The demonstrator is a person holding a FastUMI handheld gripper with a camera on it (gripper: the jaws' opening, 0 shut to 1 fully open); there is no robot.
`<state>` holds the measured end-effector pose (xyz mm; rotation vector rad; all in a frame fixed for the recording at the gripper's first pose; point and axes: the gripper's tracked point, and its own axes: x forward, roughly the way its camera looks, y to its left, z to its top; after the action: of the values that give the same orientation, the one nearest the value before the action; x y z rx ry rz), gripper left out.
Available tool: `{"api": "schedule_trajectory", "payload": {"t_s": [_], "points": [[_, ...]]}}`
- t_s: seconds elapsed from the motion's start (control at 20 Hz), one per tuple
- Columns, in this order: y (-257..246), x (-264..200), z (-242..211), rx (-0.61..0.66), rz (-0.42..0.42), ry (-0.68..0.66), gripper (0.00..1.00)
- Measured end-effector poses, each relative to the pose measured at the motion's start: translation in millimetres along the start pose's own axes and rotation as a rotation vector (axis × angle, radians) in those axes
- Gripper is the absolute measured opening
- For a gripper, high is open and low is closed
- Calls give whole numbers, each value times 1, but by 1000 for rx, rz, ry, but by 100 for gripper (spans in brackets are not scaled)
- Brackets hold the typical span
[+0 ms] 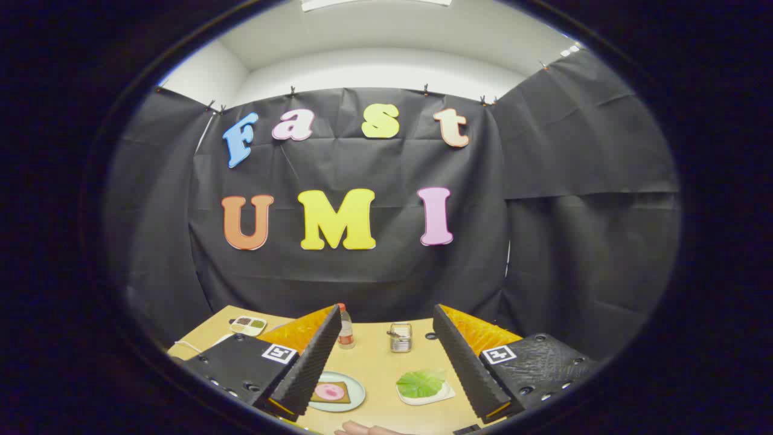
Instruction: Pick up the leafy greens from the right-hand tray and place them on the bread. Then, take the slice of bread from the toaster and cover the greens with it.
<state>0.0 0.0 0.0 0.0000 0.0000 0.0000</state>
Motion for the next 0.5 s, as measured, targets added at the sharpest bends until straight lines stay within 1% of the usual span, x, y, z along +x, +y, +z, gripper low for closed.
{"api": "schedule_trajectory", "payload": {"t_s": [0.3,0.5], "points": [[22,3,13,-44,-10,-2,95],[21,7,16,-53,-15,0,95]]}}
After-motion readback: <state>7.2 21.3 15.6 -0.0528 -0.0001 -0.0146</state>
